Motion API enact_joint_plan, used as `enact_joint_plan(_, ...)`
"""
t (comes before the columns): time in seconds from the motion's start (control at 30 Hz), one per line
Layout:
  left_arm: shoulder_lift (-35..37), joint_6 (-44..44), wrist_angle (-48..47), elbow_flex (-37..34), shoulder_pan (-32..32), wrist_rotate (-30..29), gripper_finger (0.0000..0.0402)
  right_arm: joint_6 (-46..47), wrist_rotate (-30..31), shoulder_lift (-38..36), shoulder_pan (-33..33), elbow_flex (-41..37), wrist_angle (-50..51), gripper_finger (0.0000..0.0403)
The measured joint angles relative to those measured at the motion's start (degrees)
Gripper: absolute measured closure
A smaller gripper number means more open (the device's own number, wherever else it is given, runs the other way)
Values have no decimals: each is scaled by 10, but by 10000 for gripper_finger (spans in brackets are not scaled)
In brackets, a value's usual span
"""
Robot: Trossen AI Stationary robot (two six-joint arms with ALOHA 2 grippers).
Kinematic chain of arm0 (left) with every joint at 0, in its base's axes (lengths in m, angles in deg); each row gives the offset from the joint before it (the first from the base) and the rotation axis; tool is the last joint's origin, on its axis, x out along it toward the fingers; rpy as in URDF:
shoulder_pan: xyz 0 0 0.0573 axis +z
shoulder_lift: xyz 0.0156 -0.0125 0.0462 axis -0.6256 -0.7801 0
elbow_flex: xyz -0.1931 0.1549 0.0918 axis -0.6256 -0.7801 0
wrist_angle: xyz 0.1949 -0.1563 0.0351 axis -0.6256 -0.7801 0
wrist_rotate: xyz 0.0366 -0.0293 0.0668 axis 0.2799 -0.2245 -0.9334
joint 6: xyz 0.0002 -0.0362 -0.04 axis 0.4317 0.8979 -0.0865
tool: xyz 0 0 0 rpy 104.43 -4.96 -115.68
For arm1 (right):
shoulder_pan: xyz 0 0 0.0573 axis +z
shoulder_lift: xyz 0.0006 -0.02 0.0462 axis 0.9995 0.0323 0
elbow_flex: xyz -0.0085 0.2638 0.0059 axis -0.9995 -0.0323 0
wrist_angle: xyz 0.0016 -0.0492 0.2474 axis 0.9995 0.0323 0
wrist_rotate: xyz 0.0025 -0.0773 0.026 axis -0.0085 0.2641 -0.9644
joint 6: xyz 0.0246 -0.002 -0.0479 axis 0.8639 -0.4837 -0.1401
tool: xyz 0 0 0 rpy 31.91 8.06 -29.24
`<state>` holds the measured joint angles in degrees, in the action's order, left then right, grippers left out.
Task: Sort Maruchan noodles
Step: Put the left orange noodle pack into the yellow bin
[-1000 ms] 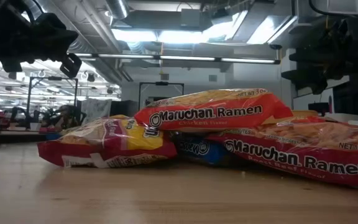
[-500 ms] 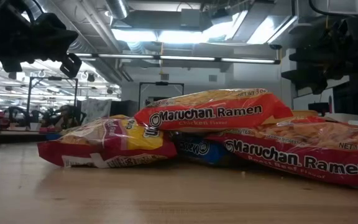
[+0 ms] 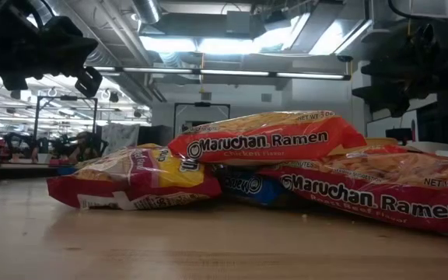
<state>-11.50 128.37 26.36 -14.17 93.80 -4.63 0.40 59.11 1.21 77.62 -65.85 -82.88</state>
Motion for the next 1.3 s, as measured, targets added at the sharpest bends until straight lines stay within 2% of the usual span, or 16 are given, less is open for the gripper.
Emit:
enact_joint_plan(0.27,0,0,0,0,0,0,401,73,68,0,0,0,-19,123)
enact_joint_plan(0.43,0,0,0,0,0,-1,401,157,60,0,0,0,-33,123)
enact_joint_plan(0.57,0,0,0,0,0,-10,401,165,29,0,0,4,-120,123)
enact_joint_plan(0.63,0,0,0,0,0,-34,401,164,50,0,0,23,-134,123)
enact_joint_plan(0.77,0,45,0,0,-5,-139,401,132,88,31,0,93,-131,123)
enact_joint_plan(0.93,0,124,0,0,-13,-258,401,76,84,150,0,213,-71,123)
enact_joint_plan(1.07,0,129,0,0,-13,-320,401,53,15,296,0,323,8,123)
enact_joint_plan(1.2,0,130,0,0,-12,-351,401,36,-78,449,16,428,100,123)
enact_joint_plan(1.3,0,130,0,0,-12,-353,401,0,-114,558,54,500,170,123)
